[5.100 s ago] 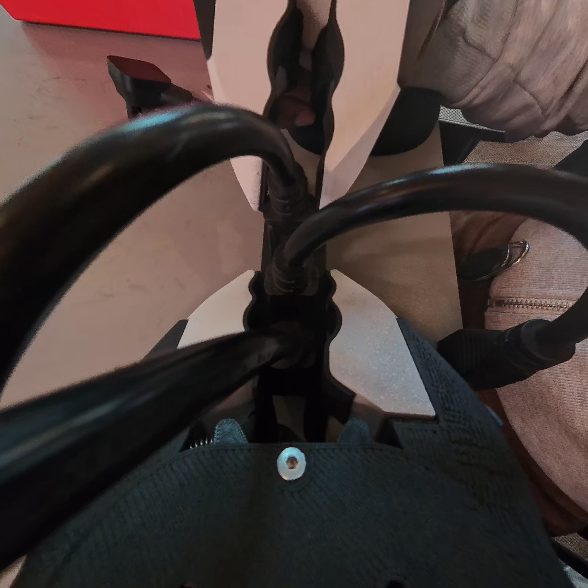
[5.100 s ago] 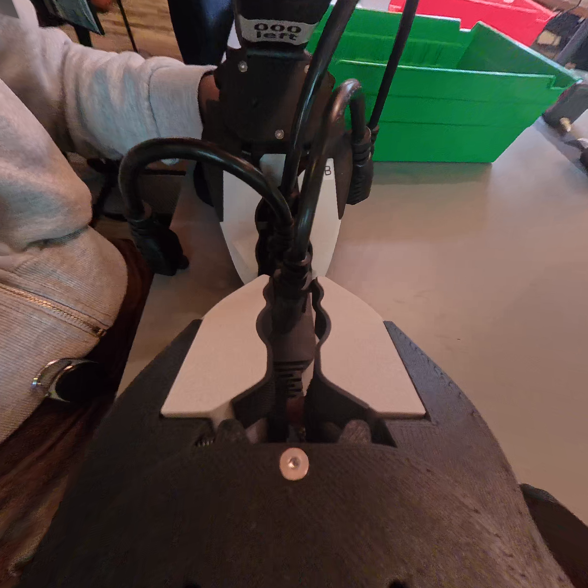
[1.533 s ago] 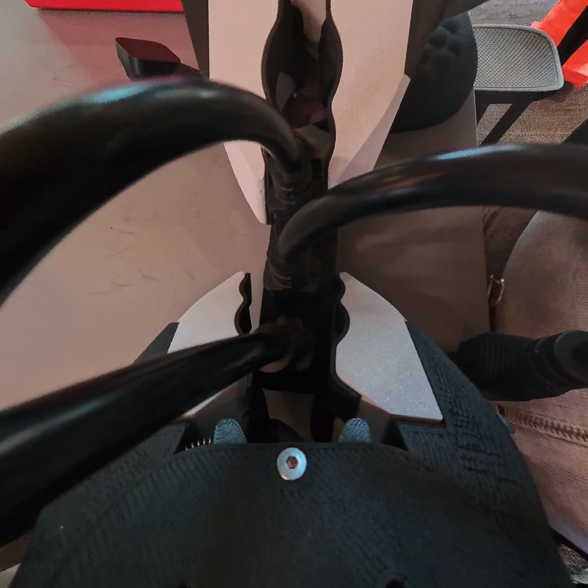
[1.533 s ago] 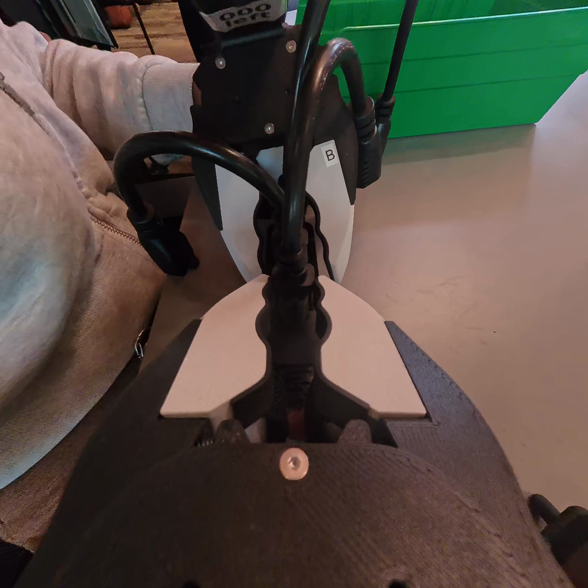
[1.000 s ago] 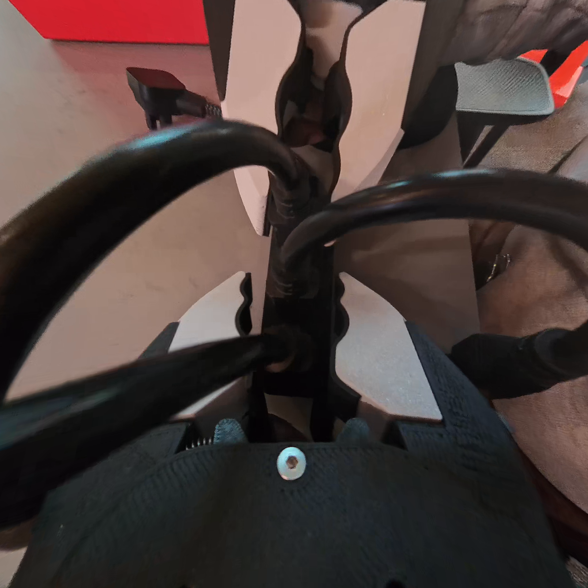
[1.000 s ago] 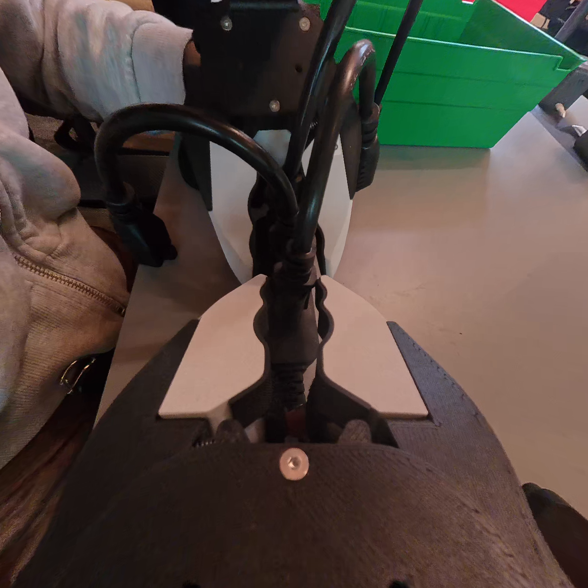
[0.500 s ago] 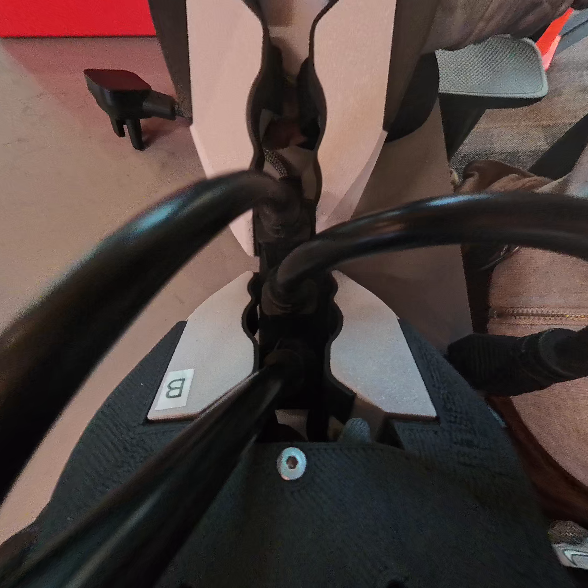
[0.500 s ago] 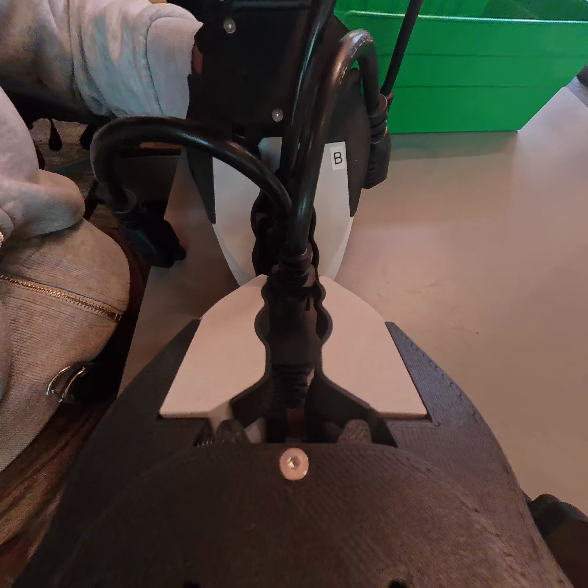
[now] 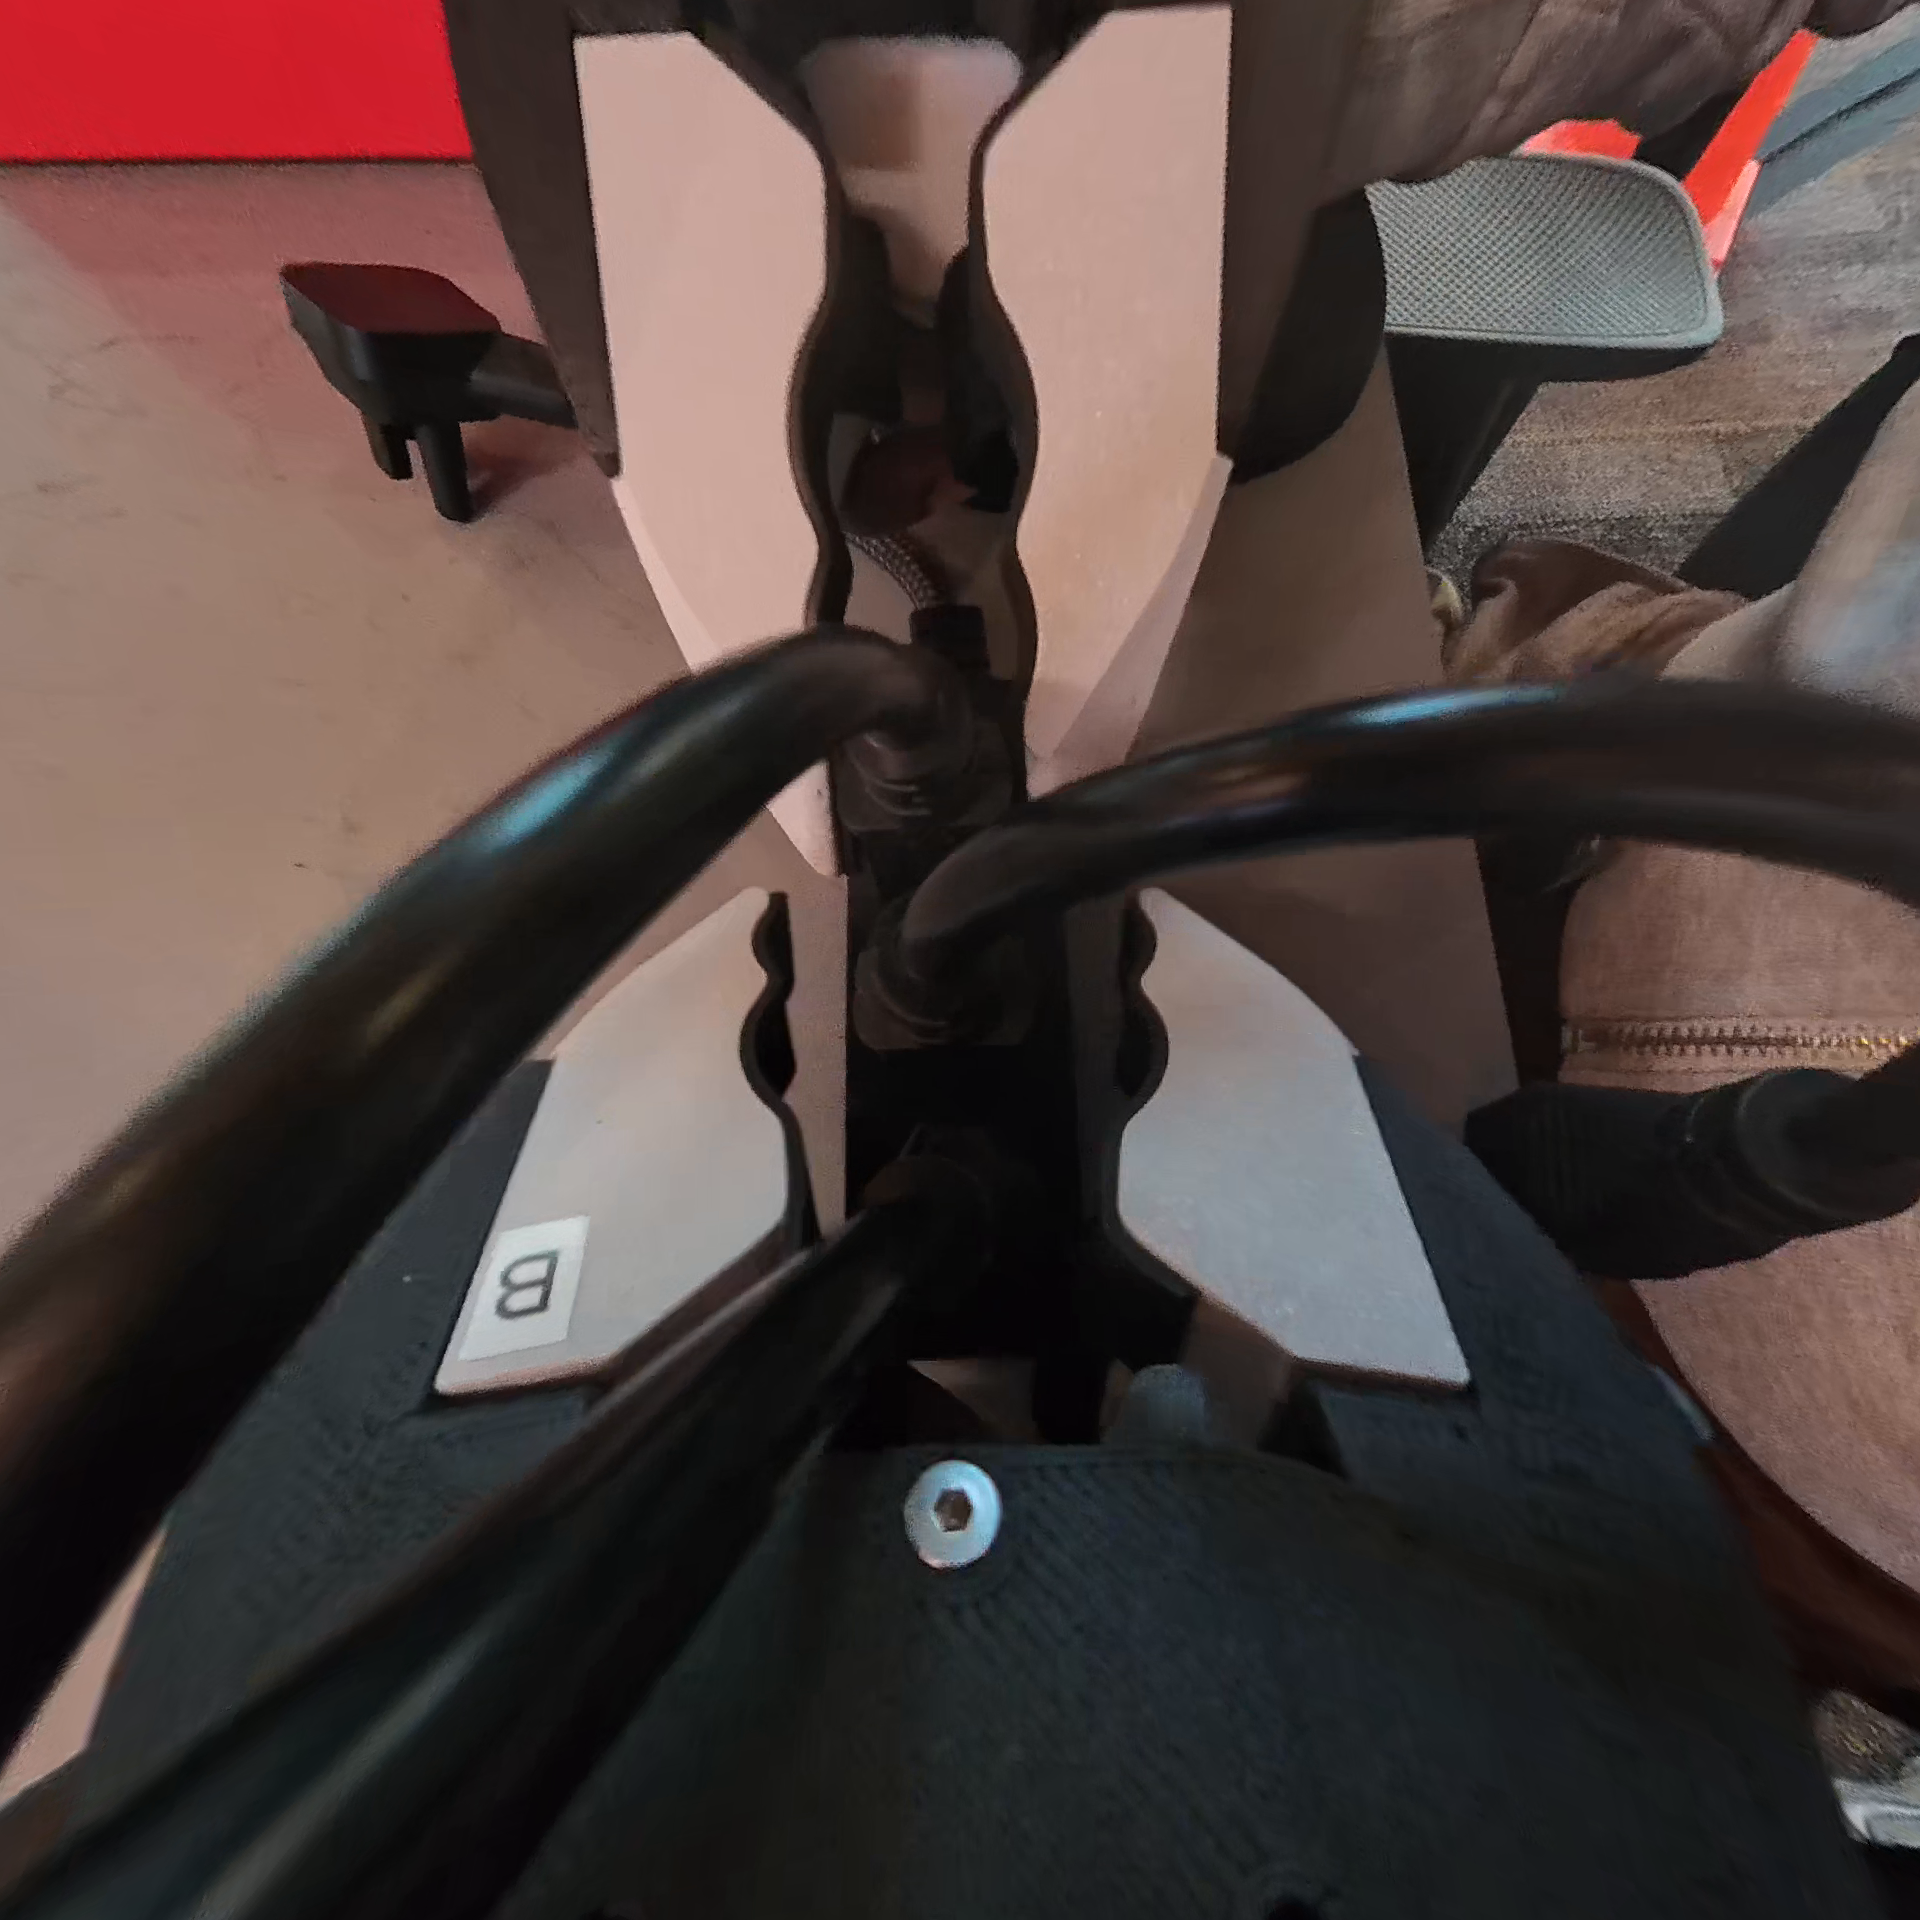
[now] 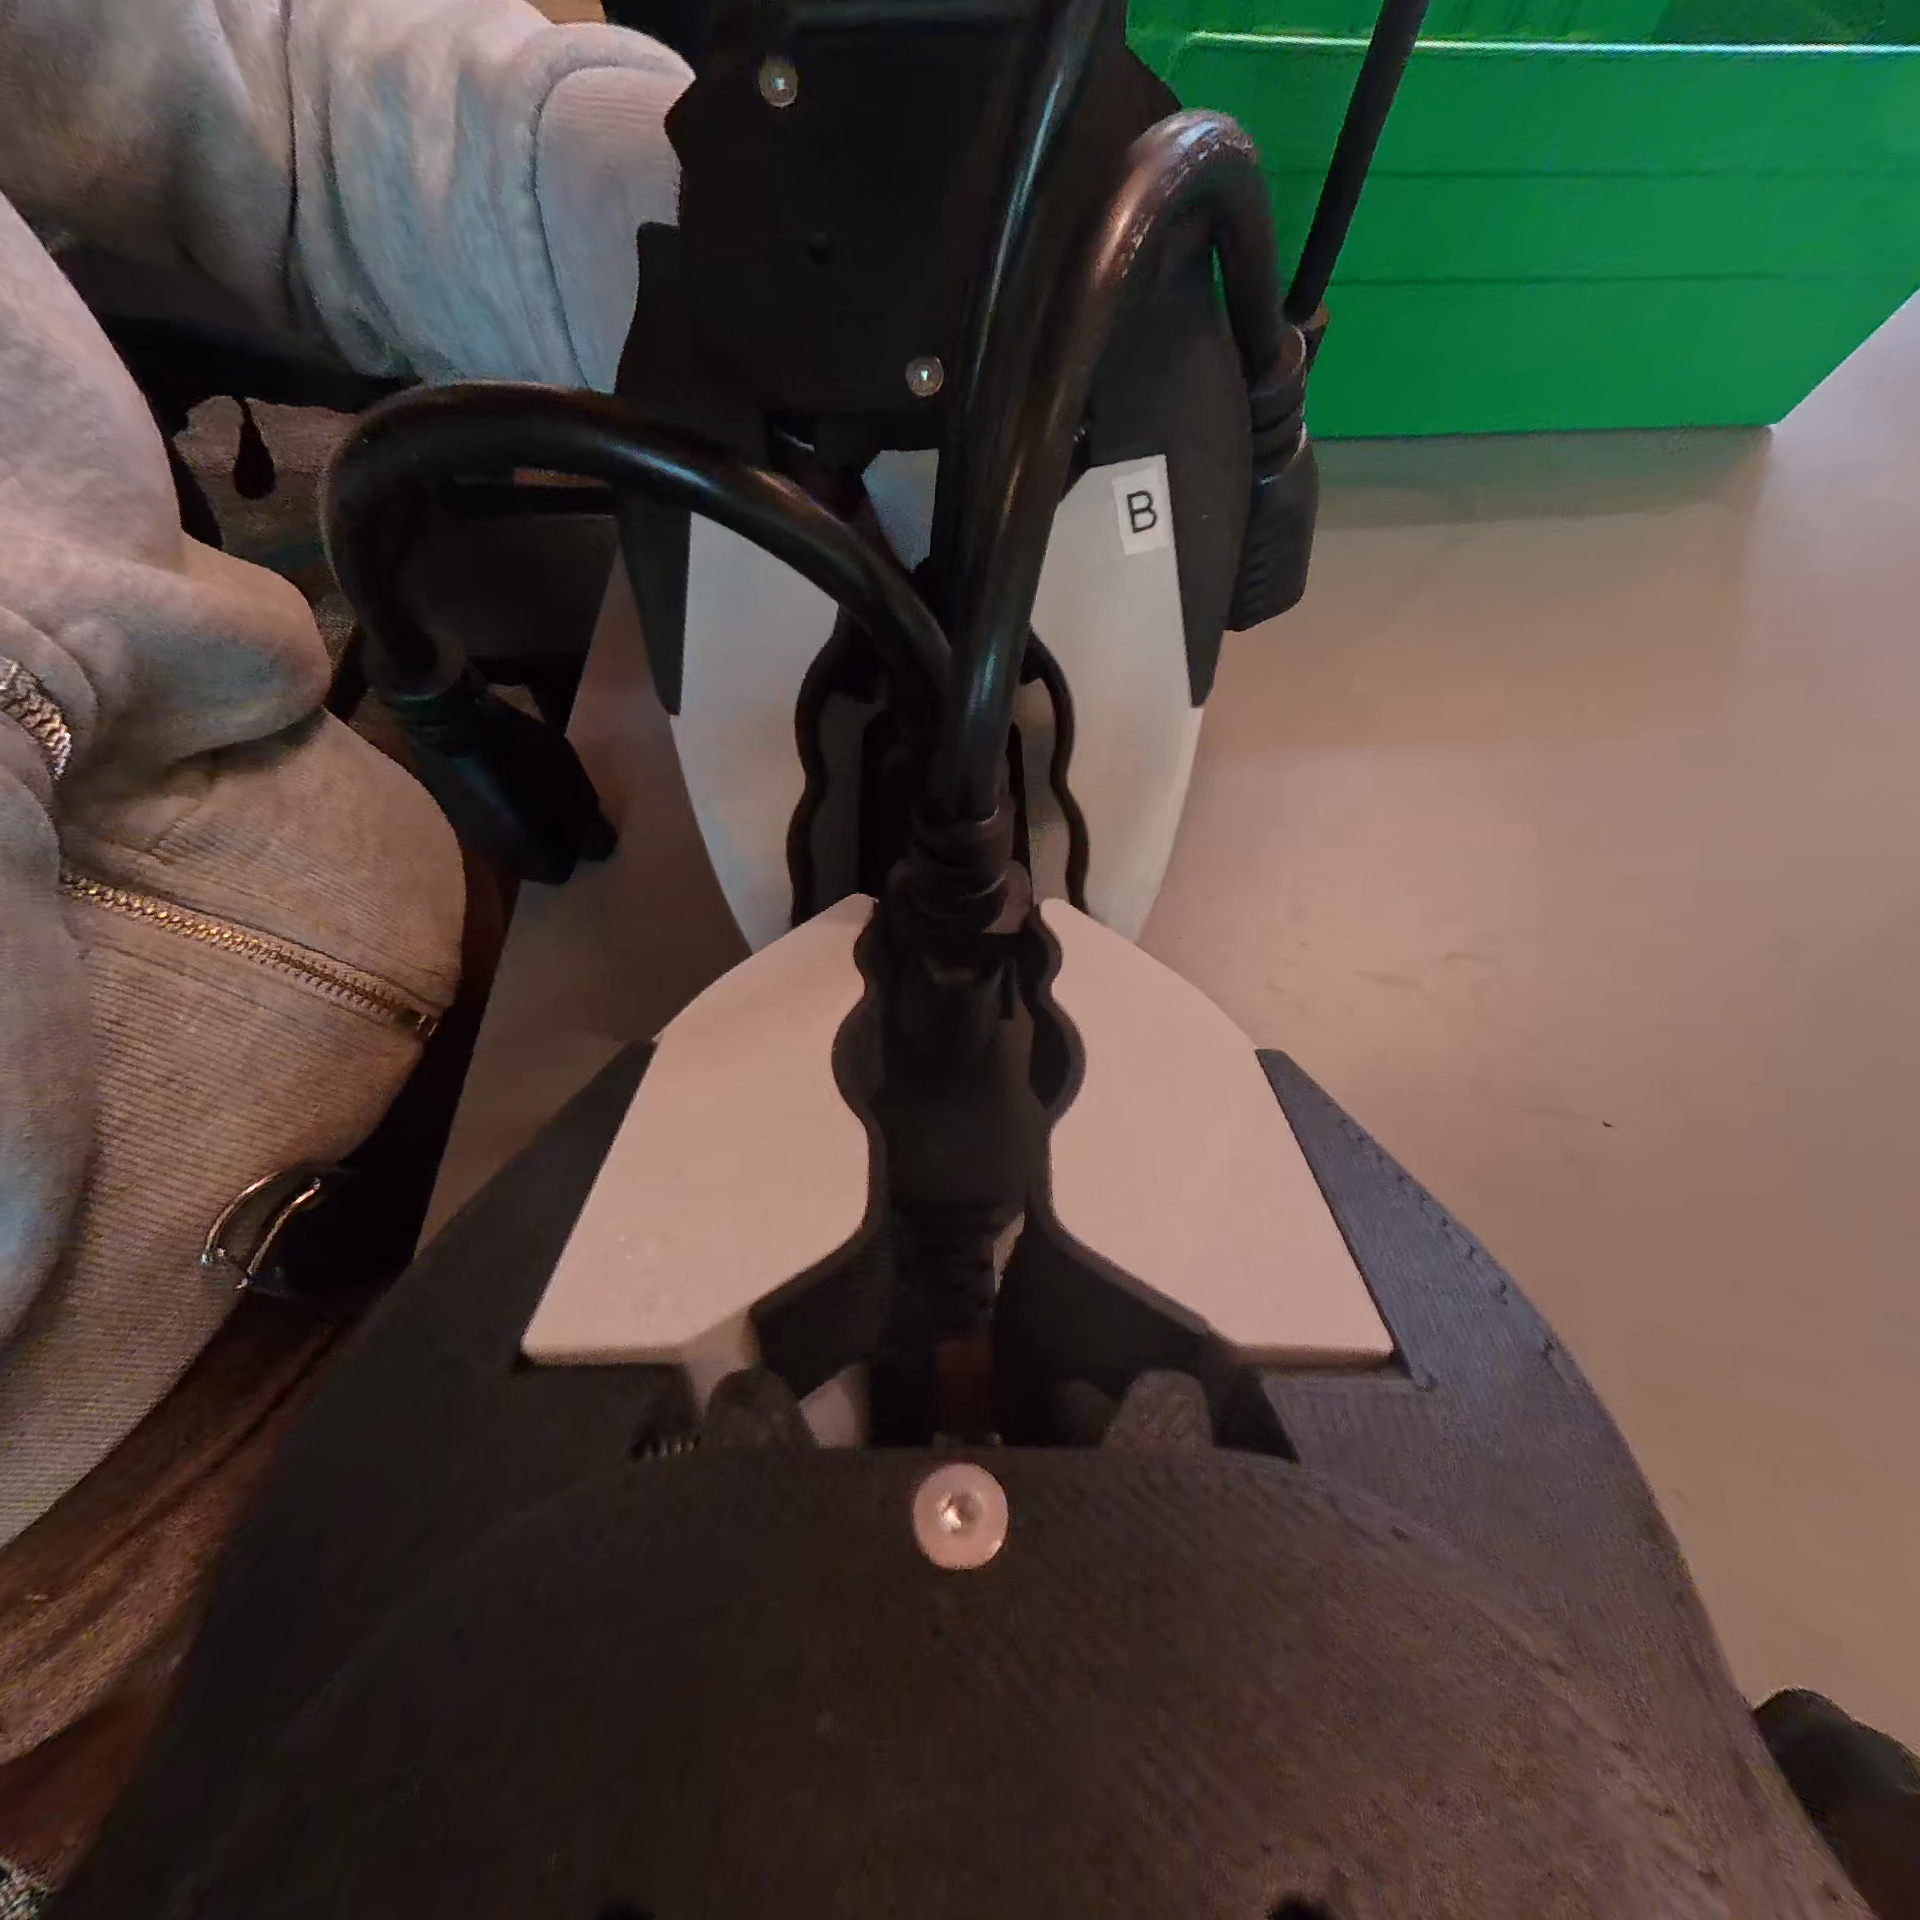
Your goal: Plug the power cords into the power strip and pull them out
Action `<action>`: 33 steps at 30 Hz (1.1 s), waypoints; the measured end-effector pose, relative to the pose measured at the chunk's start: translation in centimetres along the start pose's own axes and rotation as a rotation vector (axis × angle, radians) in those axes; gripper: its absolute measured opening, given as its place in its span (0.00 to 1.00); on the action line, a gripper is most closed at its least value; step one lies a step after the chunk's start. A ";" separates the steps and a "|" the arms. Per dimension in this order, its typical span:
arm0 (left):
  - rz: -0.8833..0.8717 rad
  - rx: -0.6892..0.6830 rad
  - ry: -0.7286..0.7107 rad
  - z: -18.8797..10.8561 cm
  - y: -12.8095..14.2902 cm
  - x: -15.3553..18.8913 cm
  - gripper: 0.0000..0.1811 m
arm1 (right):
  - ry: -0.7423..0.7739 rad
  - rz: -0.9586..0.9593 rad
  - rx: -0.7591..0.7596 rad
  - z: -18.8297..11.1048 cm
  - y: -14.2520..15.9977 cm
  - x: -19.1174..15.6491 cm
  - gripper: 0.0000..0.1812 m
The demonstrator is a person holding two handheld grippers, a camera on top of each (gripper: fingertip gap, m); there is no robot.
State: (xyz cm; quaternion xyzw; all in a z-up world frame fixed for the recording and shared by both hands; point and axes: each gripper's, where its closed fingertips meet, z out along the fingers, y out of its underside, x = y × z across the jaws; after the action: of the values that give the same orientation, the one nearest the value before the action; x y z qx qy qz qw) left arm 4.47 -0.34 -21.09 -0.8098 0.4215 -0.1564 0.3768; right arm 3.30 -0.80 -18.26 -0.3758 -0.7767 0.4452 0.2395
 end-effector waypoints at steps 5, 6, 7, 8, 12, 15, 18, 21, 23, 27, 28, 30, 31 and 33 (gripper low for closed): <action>0.020 -0.023 -0.001 0.6 0.0 -0.1 0.30 | 0.000 0.011 0.006 -0.1 0.0 0.1 0.14; 0.019 -0.022 0.003 0.6 0.0 -0.1 0.28 | 0.003 0.008 0.008 -0.1 0.1 0.1 0.14; 0.014 -0.023 0.000 0.6 0.0 -0.2 0.27 | 0.007 0.004 0.008 -0.1 0.1 0.1 0.14; 0.012 -0.026 0.002 0.6 0.0 -0.2 0.25 | 0.011 -0.001 0.007 -0.1 0.0 0.1 0.14; -0.002 -0.048 0.025 0.6 0.2 0.0 0.24 | 0.019 -0.014 0.001 -0.1 0.1 0.1 0.14; -0.022 -0.076 0.039 0.6 0.4 0.1 0.24 | 0.038 -0.054 -0.021 -0.1 0.1 0.1 0.15; -0.020 -0.085 0.044 0.6 0.5 0.1 0.24 | 0.066 -0.116 -0.047 -0.1 0.2 0.2 0.15; 0.001 -0.067 0.049 0.5 0.3 0.2 0.26 | 0.058 -0.094 -0.024 -0.1 0.2 0.2 0.15; -0.009 -0.043 0.043 0.5 0.0 0.2 0.28 | 0.051 -0.078 -0.014 -0.2 0.2 0.2 0.15; -0.001 -0.026 0.039 0.6 -0.2 -0.1 0.28 | 0.055 -0.063 -0.008 -0.2 0.2 0.3 0.15; -0.002 -0.027 0.038 0.6 -0.2 -0.2 0.28 | 0.056 -0.061 -0.007 -0.2 0.2 0.3 0.15; 0.000 -0.038 0.028 0.7 0.0 -0.3 0.28 | 0.055 -0.056 -0.005 -0.2 0.2 0.3 0.15; 0.006 -0.055 0.021 0.8 0.3 -0.4 0.28 | 0.053 -0.053 -0.005 -0.3 0.2 0.4 0.14; 0.017 -0.074 0.016 0.9 0.6 -0.4 0.26 | 0.049 -0.048 -0.003 -0.3 0.2 0.3 0.15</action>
State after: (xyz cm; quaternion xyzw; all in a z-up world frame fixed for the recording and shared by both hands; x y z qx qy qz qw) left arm 4.42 0.17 -22.12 -0.8183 0.4367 -0.1442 0.3447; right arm 3.36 -0.33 -18.31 -0.3685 -0.7801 0.4286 0.2684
